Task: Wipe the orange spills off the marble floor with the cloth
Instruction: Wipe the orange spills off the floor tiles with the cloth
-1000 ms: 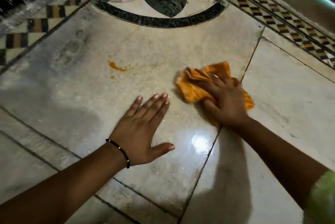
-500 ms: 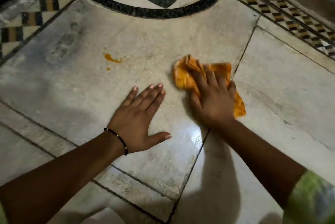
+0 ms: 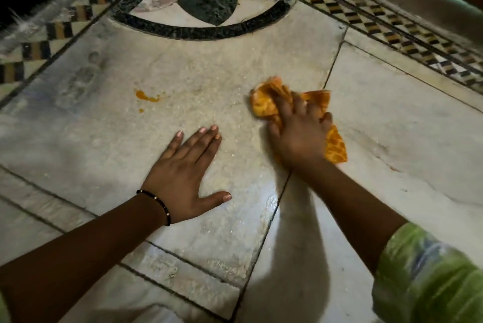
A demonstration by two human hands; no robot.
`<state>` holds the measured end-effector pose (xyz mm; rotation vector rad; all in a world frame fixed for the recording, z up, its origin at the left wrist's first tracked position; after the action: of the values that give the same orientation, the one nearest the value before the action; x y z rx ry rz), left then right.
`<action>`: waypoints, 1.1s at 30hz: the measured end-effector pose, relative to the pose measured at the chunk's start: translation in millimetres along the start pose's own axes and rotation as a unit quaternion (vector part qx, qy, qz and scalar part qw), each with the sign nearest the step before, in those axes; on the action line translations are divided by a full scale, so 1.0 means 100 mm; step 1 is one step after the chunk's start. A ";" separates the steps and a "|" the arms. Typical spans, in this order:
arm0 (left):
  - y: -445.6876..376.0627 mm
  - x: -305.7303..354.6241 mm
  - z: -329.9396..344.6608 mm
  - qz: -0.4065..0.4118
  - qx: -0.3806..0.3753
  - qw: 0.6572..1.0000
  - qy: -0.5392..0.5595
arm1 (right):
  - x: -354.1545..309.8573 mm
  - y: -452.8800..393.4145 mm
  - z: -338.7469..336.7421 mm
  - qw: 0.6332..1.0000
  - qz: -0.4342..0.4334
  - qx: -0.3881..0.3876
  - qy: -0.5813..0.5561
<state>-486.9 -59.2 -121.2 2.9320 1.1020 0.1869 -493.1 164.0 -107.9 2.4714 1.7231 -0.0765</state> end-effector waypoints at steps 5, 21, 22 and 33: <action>0.01 0.01 0.00 0.002 -0.005 1.000 -0.006 | 0.11 0.97 -0.02 0.990 -0.137 -0.016 -0.005; 0.02 0.01 0.01 -0.003 -0.015 1.000 -0.013 | -0.13 0.75 0.06 0.998 -0.046 0.039 -0.031; 0.03 0.01 0.01 -0.003 -0.019 1.000 -0.012 | -0.09 0.98 0.05 0.996 -0.073 0.025 -0.037; 0.02 0.01 0.01 -0.007 -0.021 1.000 -0.005 | -0.12 0.23 -0.03 0.987 0.144 0.021 -0.069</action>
<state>-484.5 -60.4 -122.0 2.8851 1.1027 0.1938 -476.1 145.3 -102.0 2.6470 1.3098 -0.2506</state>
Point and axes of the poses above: each hand's wrist, its own y-axis away from the middle knuckle, its own z-axis out of the palm, x = y × z, the point moved 6 cm from there along -y, towards the middle knuckle, and after that the axes turned 5 degrees about -y, right-handed, at the moved point
